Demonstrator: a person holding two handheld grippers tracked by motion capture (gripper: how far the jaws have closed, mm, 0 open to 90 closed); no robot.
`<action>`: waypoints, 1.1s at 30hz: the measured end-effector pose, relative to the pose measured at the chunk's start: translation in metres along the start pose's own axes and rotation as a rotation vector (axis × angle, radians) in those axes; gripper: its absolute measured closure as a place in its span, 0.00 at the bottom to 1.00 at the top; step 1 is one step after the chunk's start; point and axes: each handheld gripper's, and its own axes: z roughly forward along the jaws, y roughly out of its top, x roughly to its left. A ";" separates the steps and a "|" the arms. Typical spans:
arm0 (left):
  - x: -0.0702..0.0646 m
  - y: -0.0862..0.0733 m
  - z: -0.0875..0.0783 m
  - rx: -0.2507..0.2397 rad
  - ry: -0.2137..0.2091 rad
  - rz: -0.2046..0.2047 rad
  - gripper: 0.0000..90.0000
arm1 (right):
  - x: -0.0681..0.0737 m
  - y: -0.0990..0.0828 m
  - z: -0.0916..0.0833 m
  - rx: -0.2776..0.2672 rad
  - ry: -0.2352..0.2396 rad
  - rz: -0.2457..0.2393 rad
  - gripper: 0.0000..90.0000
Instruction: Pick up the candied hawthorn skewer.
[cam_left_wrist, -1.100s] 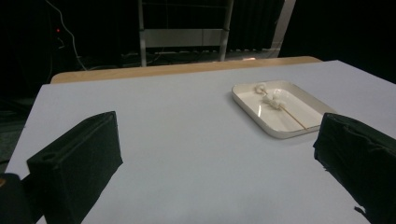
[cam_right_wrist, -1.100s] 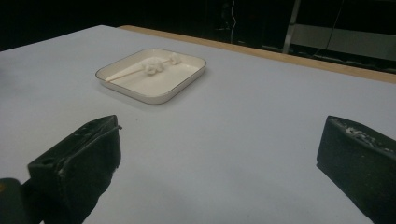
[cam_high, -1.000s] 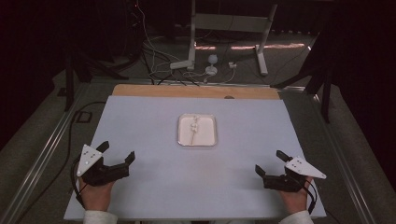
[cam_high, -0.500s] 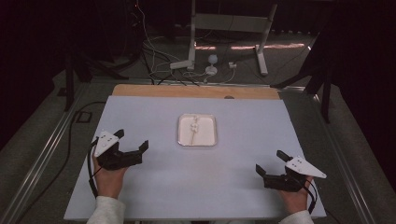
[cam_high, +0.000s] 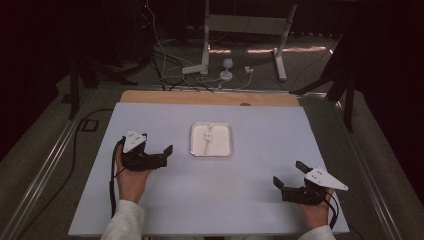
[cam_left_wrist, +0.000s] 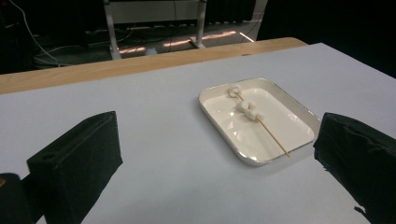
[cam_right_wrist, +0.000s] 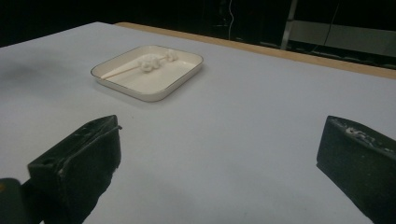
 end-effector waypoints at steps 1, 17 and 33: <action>-0.001 0.002 0.005 0.003 -0.003 -0.001 0.01 | 0.000 0.000 0.000 0.000 -0.001 0.000 0.00; -0.010 0.011 0.035 0.042 0.037 0.028 0.01 | 0.000 0.000 0.001 0.003 0.000 0.004 0.00; -0.027 0.015 0.072 0.094 0.019 0.060 0.01 | 0.001 0.000 0.002 0.008 0.002 0.000 0.00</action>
